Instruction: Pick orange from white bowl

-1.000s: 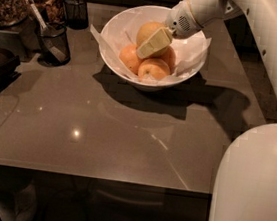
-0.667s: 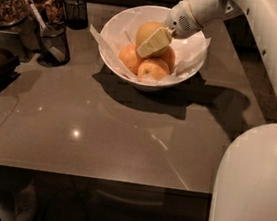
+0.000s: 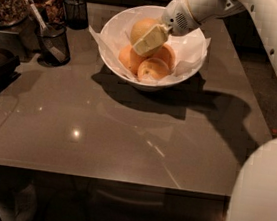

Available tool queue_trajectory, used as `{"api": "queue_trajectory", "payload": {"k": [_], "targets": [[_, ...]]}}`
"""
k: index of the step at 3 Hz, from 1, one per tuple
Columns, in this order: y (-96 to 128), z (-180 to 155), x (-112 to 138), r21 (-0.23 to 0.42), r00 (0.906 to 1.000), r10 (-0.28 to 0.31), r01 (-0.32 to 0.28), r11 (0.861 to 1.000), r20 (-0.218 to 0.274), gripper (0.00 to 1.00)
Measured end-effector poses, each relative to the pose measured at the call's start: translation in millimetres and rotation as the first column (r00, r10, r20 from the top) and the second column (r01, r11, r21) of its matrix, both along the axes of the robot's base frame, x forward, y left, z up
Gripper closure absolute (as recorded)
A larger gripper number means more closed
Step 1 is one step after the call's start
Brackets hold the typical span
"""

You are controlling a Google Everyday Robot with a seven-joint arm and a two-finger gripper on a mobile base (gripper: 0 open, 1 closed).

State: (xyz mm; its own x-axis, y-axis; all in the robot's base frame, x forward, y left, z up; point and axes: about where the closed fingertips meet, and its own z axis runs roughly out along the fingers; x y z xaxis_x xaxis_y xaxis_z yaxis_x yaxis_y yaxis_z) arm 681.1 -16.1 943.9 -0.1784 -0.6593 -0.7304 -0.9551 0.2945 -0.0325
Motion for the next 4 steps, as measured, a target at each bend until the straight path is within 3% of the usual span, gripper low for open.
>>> {"api": "queue_trajectory", "payload": {"k": [2,4], "targets": [[30,47,-44,0.017,0.9903,0.073,-0.076,0.997,0.118,1.0],[37,59,-60,0.046,0.9845,0.09,-0.098,0.994,0.151,1.0]]}}
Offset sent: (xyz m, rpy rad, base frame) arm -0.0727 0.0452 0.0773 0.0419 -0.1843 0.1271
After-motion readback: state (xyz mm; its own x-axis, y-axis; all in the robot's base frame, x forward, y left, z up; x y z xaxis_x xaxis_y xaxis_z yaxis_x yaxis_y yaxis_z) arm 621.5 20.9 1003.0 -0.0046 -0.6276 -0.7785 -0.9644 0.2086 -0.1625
